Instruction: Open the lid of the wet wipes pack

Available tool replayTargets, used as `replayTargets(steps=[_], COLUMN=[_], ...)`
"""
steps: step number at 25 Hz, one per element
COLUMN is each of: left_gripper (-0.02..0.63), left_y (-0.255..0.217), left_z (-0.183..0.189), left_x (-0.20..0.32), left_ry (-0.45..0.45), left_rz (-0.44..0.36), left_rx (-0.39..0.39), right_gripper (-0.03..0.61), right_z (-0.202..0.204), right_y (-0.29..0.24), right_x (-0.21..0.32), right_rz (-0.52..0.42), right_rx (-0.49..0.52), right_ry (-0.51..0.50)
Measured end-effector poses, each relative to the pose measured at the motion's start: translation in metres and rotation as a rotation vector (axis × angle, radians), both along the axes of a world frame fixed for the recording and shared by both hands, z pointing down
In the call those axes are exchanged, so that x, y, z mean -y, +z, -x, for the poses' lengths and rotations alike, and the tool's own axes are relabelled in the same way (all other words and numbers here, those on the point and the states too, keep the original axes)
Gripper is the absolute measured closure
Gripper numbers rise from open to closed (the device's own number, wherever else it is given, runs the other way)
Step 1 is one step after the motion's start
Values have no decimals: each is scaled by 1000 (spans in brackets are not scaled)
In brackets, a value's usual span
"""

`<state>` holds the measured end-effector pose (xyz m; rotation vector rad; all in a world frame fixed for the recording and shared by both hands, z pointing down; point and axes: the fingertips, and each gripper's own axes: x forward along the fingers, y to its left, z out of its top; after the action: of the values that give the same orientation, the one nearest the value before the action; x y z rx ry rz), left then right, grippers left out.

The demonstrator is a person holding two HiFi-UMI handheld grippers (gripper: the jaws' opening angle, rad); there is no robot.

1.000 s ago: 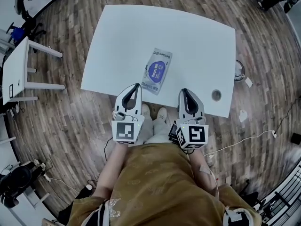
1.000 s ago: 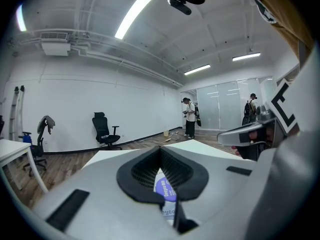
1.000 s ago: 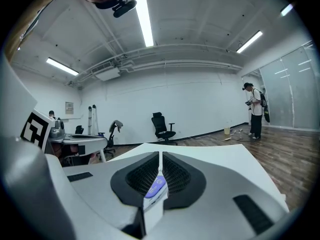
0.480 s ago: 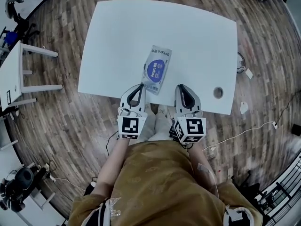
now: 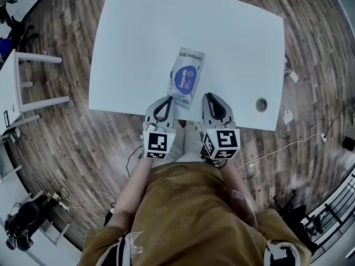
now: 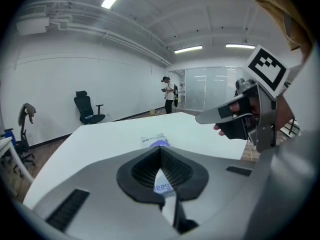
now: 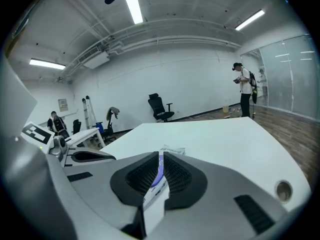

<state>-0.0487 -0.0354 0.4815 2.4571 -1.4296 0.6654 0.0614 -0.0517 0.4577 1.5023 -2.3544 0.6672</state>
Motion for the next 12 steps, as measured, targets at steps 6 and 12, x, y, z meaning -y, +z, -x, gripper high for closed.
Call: replayTargets(steps=[6, 12], left_gripper=[612, 612], left_y=[27, 47], left_z=[-8, -11], left_x=[-1, 0], left_ry=[42, 76], left_rz=[63, 105], left_rx=[-1, 2], right_gripper=[545, 497], right_z=[5, 19], right_y=[26, 47], right_x=[8, 17], right_rz=[78, 152], right_rx=[0, 36], right_ry=[-10, -31])
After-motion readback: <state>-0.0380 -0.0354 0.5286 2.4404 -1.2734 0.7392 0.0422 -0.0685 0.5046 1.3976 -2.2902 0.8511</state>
